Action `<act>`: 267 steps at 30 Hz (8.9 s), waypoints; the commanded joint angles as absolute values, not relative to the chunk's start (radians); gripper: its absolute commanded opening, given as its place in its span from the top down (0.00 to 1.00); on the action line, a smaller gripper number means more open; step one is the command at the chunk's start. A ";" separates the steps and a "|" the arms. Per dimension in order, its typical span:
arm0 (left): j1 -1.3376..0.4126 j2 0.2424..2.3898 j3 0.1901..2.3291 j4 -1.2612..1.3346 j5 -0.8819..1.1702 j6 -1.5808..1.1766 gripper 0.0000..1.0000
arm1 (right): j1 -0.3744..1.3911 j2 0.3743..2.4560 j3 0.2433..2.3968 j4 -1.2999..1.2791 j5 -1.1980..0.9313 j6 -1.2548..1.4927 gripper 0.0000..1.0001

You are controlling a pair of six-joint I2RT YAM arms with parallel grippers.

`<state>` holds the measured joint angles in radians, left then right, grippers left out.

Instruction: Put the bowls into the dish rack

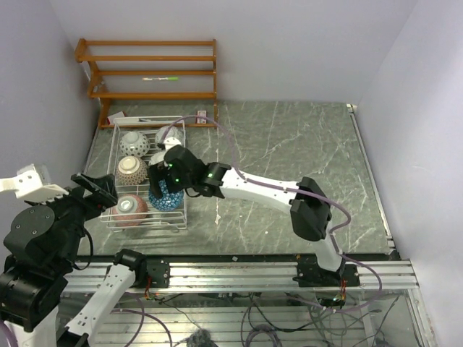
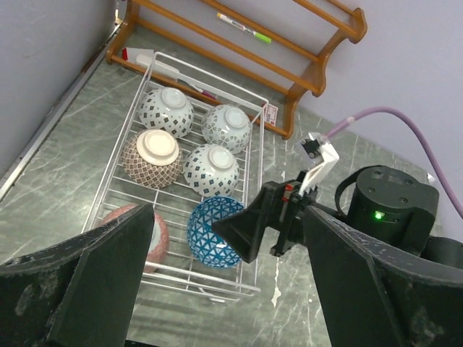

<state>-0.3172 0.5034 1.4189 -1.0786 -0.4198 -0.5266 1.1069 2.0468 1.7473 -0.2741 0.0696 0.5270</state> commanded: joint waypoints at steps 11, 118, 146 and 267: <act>-0.324 0.441 1.457 -1.164 -0.380 -0.501 0.07 | 1.199 2.348 2.117 -0.447 0.226 0.541 0.20; -0.327 0.522 1.593 -1.214 -0.476 -0.434 0.07 | 0.934 2.414 1.330 1.127 -0.541 1.708 0.69; -0.327 0.507 1.607 -1.222 -0.473 -0.427 0.07 | 1.076 2.197 1.748 -0.160 -0.091 0.694 0.41; -0.330 0.538 1.656 -1.230 -0.497 -0.405 0.07 | 0.881 2.147 1.230 0.436 -0.230 1.235 0.62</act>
<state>-0.3195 0.5209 1.6588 -1.2537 -0.4969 -0.4145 0.9104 2.1239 1.2476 0.6628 -0.3248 1.3155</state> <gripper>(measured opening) 0.936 0.365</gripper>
